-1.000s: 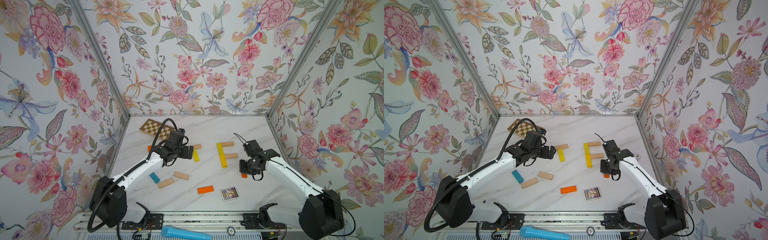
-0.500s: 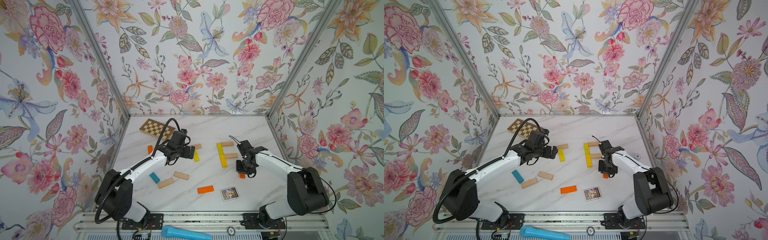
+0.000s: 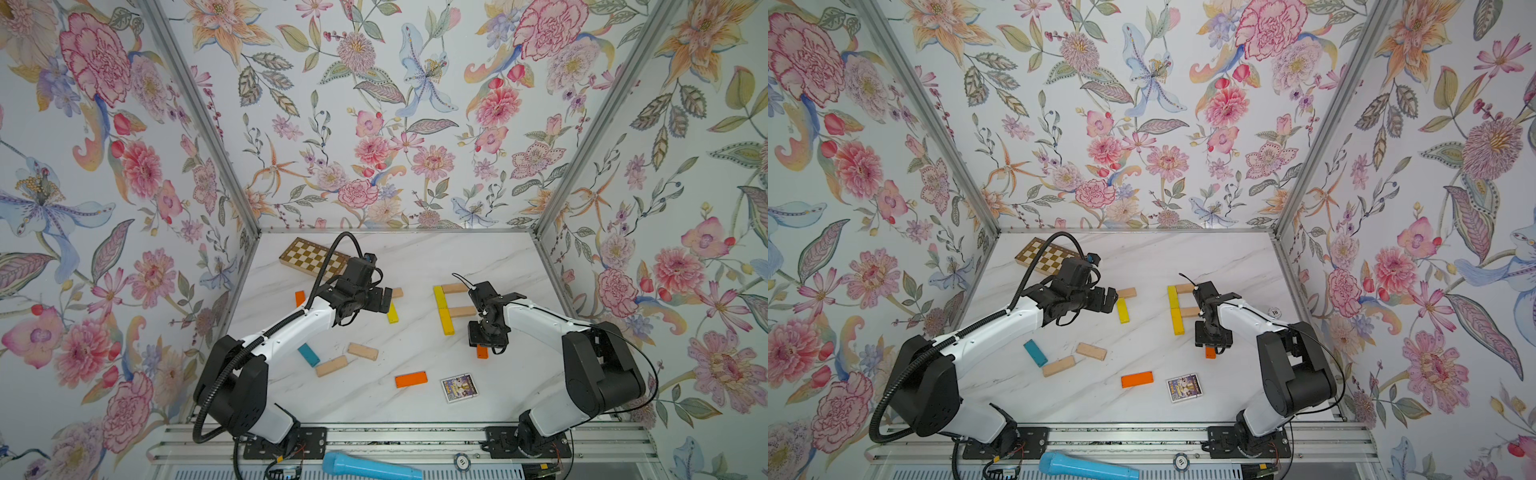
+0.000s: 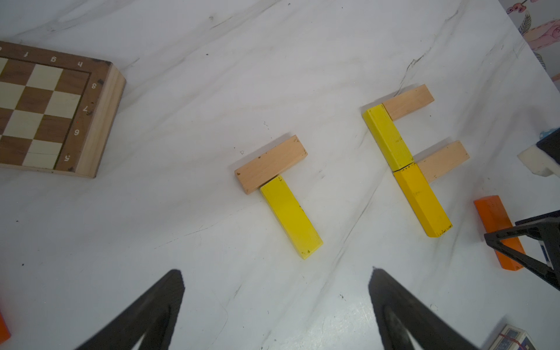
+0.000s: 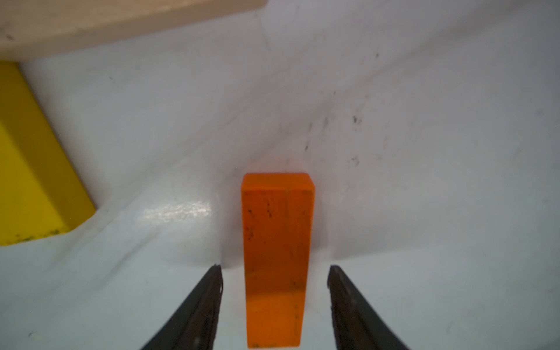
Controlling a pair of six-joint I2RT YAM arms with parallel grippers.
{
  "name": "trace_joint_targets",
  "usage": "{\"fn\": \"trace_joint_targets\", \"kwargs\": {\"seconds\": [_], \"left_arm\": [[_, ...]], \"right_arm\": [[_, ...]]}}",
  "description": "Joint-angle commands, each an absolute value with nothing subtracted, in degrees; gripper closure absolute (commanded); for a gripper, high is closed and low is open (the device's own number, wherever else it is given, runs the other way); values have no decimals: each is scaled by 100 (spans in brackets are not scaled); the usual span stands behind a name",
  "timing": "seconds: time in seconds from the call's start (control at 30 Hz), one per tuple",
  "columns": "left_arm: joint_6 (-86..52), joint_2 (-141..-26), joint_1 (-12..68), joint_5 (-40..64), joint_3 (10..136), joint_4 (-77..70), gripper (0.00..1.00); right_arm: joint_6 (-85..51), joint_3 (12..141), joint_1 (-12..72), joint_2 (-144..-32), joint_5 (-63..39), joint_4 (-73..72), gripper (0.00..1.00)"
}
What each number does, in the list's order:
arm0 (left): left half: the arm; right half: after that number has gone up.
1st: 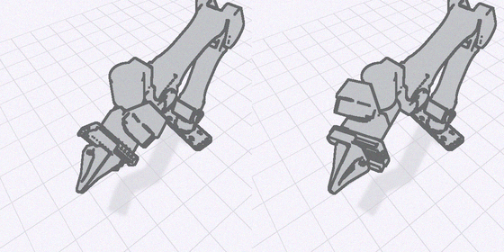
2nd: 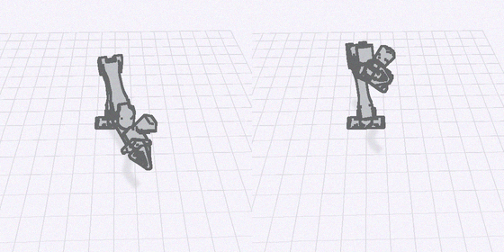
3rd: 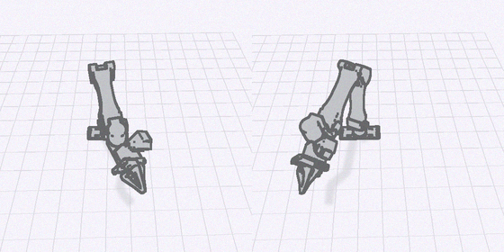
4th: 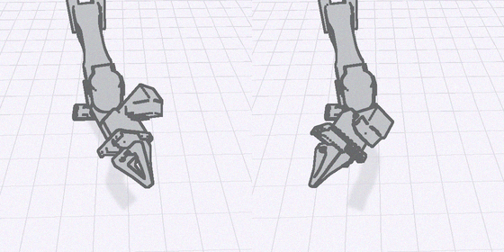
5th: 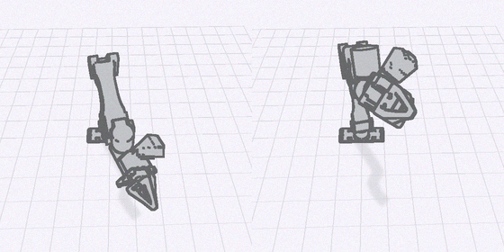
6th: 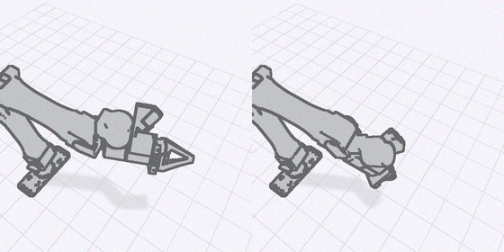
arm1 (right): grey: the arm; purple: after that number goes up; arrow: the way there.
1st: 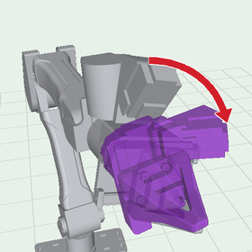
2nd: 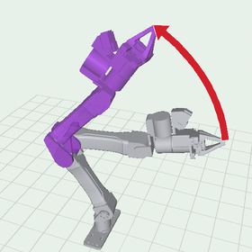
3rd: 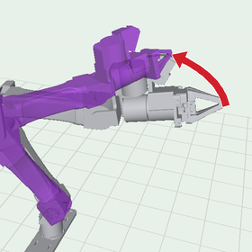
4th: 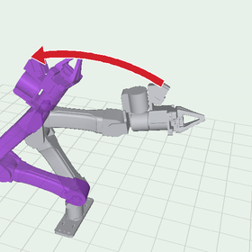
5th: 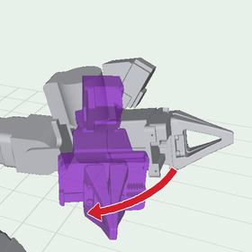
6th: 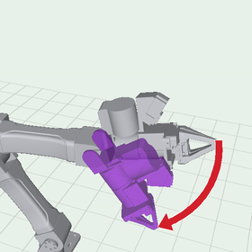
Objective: Assemble the number 6 with building blocks
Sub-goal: Place the building block at the center of the board.
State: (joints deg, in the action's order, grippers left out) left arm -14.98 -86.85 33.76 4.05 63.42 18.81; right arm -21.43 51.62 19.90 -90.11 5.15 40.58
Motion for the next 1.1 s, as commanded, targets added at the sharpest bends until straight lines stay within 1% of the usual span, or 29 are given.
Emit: {"fn": "trace_joint_targets", "kwargs": {"seconds": [0.0,0.17,0.27,0.33,0.47,0.6,0.67,0.83,1.07], "left_arm": [[-1311,-8740,3380,304,6564,2029,1],[-1213,-8762,3366,318,6574,2057,1],[-1167,-8796,3348,380,6607,2088,1],[-1131,-8828,3331,417,6624,2109,1],[-1039,-8835,3322,454,6585,2063,1],[-1045,-8861,3313,560,6565,1934,1],[-1094,-8849,3316,563,6543,1905,1],[-1237,-8815,3313,636,6370,1763,1],[-1380,-8730,3313,598,6311,1775,1]], "right_arm": [[-2092,5598,2004,-8626,480,4284,42],[-1531,6288,1939,-8524,270,4585,43],[-1090,6545,1753,-8512,-120,4641,43],[-807,6527,1646,-8467,-389,4636,44],[-436,6202,1500,-8247,-502,4231,44],[-616,5576,1168,-8121,-861,3539,44],[-877,5436,1130,-8148,-746,3531,44],[-1215,5118,1261,-8047,-619,3499,45],[-1429,5112,1548,-8414,-236,3772,49]]}}
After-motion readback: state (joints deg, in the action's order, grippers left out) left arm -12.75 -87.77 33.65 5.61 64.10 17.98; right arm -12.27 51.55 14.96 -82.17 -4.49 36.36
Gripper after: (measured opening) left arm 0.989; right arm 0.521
